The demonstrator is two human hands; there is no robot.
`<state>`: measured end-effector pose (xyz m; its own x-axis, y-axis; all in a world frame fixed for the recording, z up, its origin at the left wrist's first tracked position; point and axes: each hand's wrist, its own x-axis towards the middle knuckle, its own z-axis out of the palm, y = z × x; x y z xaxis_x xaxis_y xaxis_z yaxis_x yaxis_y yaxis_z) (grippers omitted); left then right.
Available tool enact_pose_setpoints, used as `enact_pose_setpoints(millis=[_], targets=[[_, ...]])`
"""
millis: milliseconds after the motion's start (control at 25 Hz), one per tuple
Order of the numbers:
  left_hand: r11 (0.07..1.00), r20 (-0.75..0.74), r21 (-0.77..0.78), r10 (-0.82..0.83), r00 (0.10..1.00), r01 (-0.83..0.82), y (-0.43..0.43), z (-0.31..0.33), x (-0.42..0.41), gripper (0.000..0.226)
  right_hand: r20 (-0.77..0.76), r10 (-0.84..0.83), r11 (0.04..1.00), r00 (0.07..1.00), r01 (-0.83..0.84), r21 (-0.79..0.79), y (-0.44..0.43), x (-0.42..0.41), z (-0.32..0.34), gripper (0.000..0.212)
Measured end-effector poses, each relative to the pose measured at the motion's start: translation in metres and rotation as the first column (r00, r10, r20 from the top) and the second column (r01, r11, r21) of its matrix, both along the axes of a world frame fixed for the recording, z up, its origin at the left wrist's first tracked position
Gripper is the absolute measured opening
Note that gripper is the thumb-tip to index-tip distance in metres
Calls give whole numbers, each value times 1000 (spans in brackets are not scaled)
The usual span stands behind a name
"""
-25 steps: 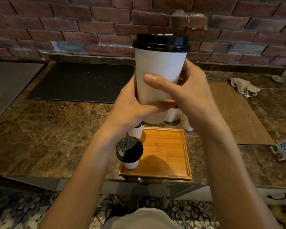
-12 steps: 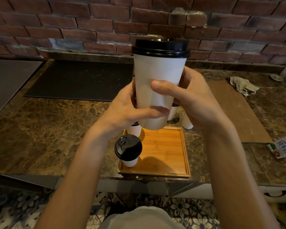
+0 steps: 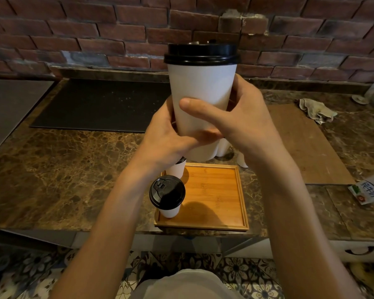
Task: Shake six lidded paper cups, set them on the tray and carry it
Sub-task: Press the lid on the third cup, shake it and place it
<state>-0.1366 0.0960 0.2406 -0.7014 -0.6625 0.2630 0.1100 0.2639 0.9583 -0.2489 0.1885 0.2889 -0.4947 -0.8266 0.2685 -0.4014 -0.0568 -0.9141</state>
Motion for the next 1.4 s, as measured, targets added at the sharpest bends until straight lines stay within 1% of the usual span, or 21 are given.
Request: enact_pose_setpoints(millis=[80, 240, 320, 400, 520, 800, 920, 1000, 1120, 1320, 1400], targets=[[999, -11, -9, 42, 999, -42, 2, -1, -3, 65, -21, -44, 999, 999, 44, -16, -2, 3, -1, 61], [998, -23, -14, 63, 998, -64, 4, -4, -7, 66, -61, -153, 988, 986, 153, -13, -5, 12, -8, 68], [998, -14, -21, 65, 998, -65, 3, -7, -7, 66, -56, -172, 985, 983, 172, -11, -5, 13, -11, 71], [998, -3, -17, 56, 998, -56, 2, -7, -6, 70, -43, -168, 986, 985, 166, -32, -5, 14, -11, 67], [999, 9, -27, 29, 1000, -29, 2, -2, -4, 69, -25, -145, 988, 989, 143, -64, -4, 13, -7, 65], [994, 42, -3, -108, 993, 108, -2, 7, 6, 74, 97, -23, 995, 995, 31, -90, 1, 6, -1, 65], [984, 22, 35, -173, 985, 172, -1, 10, 8, 79, 127, 49, 993, 991, -35, -110, 4, 4, 1, 54], [974, 16, 65, -219, 976, 217, 0, 11, 9, 81, 118, 116, 988, 986, -103, -116, 6, 2, 2, 46], [963, 21, 92, -257, 966, 254, 1, 11, 10, 80, 82, 173, 981, 981, -165, -99, 9, 1, 2, 45], [966, 9, 89, -243, 970, 241, 1, 11, 12, 82, 58, 174, 983, 983, -170, -76, 8, 2, 2, 47], [972, -2, 91, -216, 976, 215, 1, 10, 12, 83, 23, 142, 989, 990, -141, -43, 7, 3, 3, 53]])
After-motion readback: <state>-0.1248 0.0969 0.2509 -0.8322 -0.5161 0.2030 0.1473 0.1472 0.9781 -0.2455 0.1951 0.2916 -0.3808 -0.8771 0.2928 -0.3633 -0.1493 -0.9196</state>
